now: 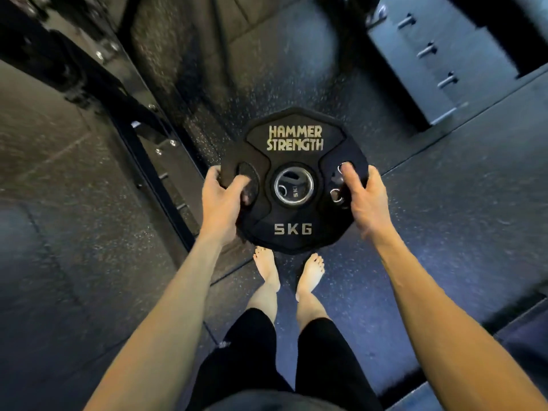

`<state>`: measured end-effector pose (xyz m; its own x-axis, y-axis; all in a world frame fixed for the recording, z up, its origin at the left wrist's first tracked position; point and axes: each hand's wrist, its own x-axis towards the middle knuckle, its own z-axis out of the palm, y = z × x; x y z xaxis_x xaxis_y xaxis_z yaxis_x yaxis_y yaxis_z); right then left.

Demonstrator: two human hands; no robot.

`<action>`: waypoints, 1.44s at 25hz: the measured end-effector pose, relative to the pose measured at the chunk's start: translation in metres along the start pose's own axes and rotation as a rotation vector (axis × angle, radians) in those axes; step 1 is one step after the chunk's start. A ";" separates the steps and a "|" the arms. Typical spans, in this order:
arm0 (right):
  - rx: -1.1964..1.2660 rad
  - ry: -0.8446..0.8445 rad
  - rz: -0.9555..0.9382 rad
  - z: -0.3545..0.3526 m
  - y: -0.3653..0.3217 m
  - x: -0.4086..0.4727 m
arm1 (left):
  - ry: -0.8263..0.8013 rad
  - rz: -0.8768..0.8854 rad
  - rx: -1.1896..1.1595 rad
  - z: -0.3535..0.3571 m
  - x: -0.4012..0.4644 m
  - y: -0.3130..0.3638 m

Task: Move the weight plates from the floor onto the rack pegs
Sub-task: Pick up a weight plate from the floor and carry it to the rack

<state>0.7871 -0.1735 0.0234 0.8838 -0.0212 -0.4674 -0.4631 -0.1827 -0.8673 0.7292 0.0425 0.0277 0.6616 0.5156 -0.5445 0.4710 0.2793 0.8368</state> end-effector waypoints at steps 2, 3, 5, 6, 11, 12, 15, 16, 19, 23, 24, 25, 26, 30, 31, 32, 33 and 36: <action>0.109 -0.065 -0.030 -0.012 -0.044 -0.033 | -0.068 0.061 -0.150 -0.013 -0.033 0.044; 0.132 -0.100 -0.059 -0.019 -0.066 -0.052 | -0.115 0.085 -0.228 -0.021 -0.052 0.064; 0.130 -0.138 -0.130 -0.030 -0.099 -0.084 | -0.187 0.115 -0.350 -0.037 -0.090 0.096; 0.140 -0.140 -0.176 -0.032 -0.113 -0.096 | -0.189 0.145 -0.371 -0.044 -0.108 0.108; 0.222 -0.259 -0.314 -0.024 -0.152 -0.146 | 0.077 0.310 -0.269 -0.068 -0.189 0.133; 0.232 -0.308 -0.317 -0.021 -0.156 -0.155 | 0.163 0.326 -0.281 -0.074 -0.207 0.133; 0.215 -0.480 -0.342 -0.002 -0.170 -0.183 | 0.401 0.331 -0.399 -0.102 -0.258 0.127; 0.195 -0.532 -0.350 0.008 -0.173 -0.195 | 0.470 0.336 -0.434 -0.115 -0.275 0.121; 0.200 -0.681 -0.355 0.046 -0.178 -0.236 | 0.612 0.368 -0.517 -0.158 -0.318 0.108; 0.160 -0.921 -0.378 0.121 -0.174 -0.321 | 0.839 0.458 -0.609 -0.244 -0.380 0.083; 0.139 -0.973 -0.394 0.142 -0.170 -0.345 | 0.882 0.478 -0.626 -0.270 -0.395 0.074; 0.128 -1.020 -0.402 0.164 -0.164 -0.371 | 0.915 0.495 -0.644 -0.297 -0.409 0.064; 0.128 -1.057 -0.404 0.188 -0.155 -0.397 | 0.943 0.511 -0.653 -0.326 -0.424 0.054; 0.082 -1.152 -0.420 0.272 -0.119 -0.495 | 1.033 0.534 -0.637 -0.440 -0.476 0.020; 0.065 -1.172 -0.410 0.294 -0.112 -0.520 | 1.040 0.534 -0.649 -0.470 -0.488 0.012; 0.056 -1.184 -0.396 0.315 -0.106 -0.544 | 1.044 0.528 -0.663 -0.498 -0.497 0.007; 0.049 -1.198 -0.390 0.335 -0.102 -0.565 | 1.053 0.527 -0.676 -0.525 -0.504 0.002; 0.008 -1.246 -0.426 0.395 -0.096 -0.609 | 1.093 0.546 -0.665 -0.592 -0.511 -0.004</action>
<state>0.2666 0.2451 0.3235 0.3078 0.9514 0.0016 -0.1696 0.0566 -0.9839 0.0440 0.2575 0.3366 -0.2624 0.9616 -0.0805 -0.2633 0.0089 0.9647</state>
